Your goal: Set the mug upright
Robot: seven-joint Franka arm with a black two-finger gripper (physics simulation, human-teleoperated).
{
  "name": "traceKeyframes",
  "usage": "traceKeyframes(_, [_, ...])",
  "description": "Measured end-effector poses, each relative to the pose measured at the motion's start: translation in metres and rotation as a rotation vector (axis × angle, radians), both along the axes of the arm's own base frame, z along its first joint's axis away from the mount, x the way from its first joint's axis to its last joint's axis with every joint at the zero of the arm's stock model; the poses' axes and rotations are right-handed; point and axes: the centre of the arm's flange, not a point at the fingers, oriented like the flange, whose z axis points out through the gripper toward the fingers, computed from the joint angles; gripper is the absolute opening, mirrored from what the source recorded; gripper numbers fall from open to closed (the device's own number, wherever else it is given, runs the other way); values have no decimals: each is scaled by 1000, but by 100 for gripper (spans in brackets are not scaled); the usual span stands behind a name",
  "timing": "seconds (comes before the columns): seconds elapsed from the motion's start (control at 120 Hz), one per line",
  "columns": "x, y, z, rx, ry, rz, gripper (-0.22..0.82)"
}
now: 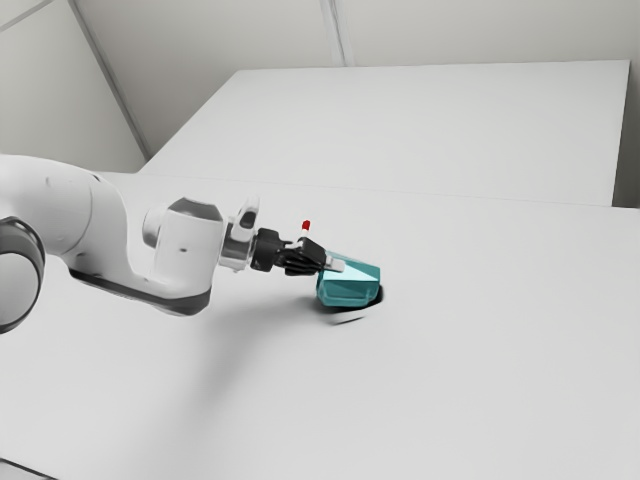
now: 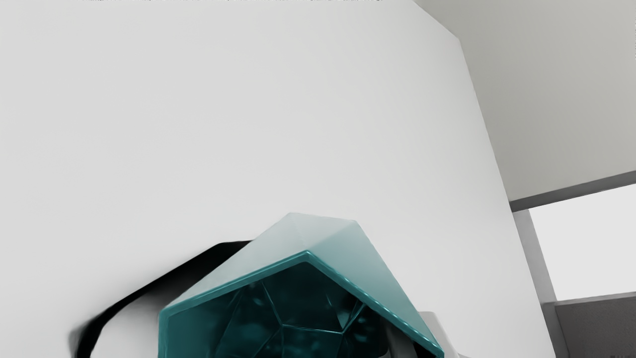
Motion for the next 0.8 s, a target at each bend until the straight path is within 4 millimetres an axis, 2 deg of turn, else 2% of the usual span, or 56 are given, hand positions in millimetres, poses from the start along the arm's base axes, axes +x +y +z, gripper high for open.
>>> traceKeyframes(0.167, [0, -5, 14, 1, -26, -12, -16])
traceKeyframes(0.45, [-4, 0, 67, 78, -112, -79, -16])
traceKeyframes(0.675, [-14, 13, 109, 300, -144, -224, -16])
traceKeyframes(0.8, [-20, 22, 124, 431, -128, -290, -16])
